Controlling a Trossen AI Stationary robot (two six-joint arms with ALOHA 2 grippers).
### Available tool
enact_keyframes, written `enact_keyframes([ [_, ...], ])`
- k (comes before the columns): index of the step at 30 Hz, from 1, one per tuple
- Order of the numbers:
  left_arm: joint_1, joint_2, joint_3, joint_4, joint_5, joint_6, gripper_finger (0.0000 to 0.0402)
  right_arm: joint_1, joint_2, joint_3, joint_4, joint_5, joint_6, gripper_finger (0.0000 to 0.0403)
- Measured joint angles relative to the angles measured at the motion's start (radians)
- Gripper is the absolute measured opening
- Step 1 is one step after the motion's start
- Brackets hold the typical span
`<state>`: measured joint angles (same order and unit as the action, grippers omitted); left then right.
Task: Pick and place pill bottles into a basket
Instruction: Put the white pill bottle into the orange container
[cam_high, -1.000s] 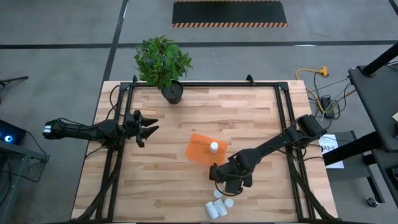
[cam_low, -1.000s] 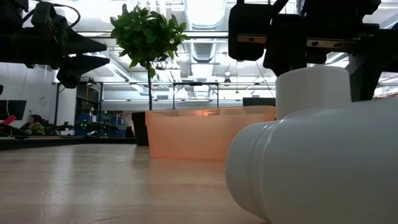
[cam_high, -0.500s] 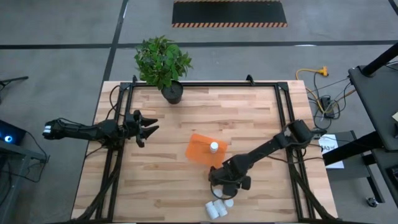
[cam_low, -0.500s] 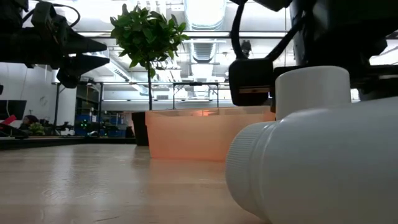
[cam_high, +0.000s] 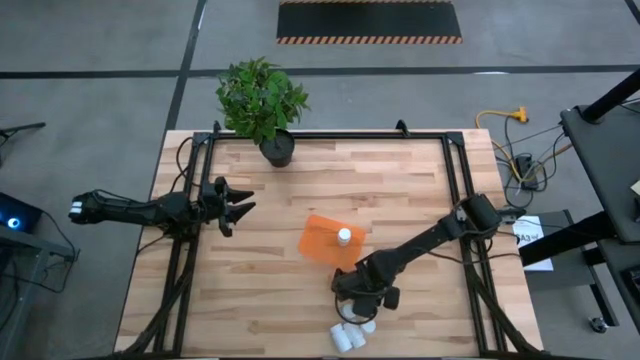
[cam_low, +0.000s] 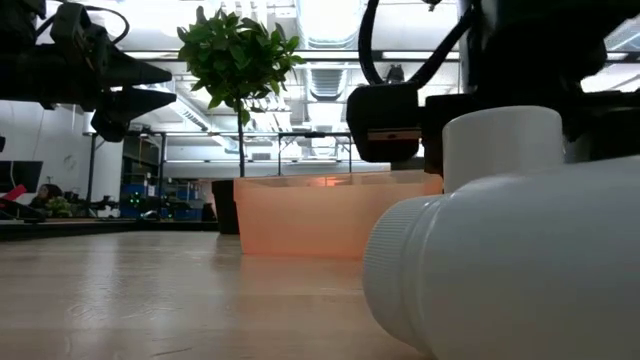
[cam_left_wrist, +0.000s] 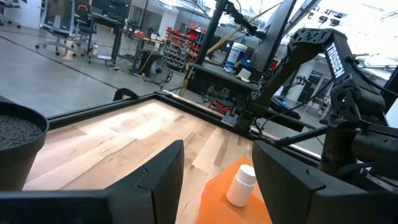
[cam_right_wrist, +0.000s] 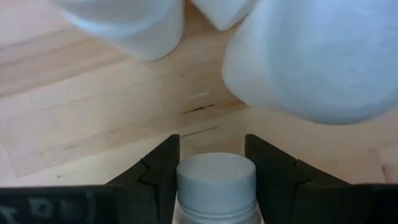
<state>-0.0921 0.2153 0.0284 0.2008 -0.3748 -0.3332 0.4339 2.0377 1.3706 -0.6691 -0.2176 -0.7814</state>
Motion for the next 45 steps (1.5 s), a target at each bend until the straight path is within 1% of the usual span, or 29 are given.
enact_keyframes([
  [11,0.0,0.0,0.0,0.0,0.0,0.0,0.0173,-0.015,-0.071,0.007,-0.004,-0.011,0.169,0.015],
  [21,0.0,0.0,0.0,-0.001,0.0,0.0,0.0173,-0.1,-0.175,-0.001,0.03,-0.009,0.456,0.015],
  [24,0.0,0.0,0.0,0.0,0.0,0.0,0.0173,-0.118,-0.207,-0.016,0.084,-0.025,0.534,0.015],
  [28,0.0,-0.001,0.0,0.0,0.0,0.0,0.0173,-0.124,-0.271,-0.07,0.268,-0.06,0.665,0.015],
  [31,0.0,0.001,0.0,-0.001,0.0,0.0,0.0173,-0.124,-0.335,-0.139,0.475,-0.038,0.772,0.015],
  [35,0.0,0.0,0.0,0.0,0.0,0.0,0.0173,-0.132,-0.43,-0.286,0.792,0.078,0.929,0.015],
  [39,0.0,-0.001,0.0,-0.001,0.0,0.0,0.0173,-0.149,-0.509,-0.485,1.088,0.228,1.07,0.015],
  [43,0.0,0.004,0.0,0.0,0.0,0.0,0.0173,-0.161,-0.531,-0.663,1.371,0.351,1.144,0.015],
  [45,0.0,0.005,0.0,0.0,0.0,0.0,0.0173,-0.166,-0.521,-0.725,1.499,0.412,1.166,0.015],
])
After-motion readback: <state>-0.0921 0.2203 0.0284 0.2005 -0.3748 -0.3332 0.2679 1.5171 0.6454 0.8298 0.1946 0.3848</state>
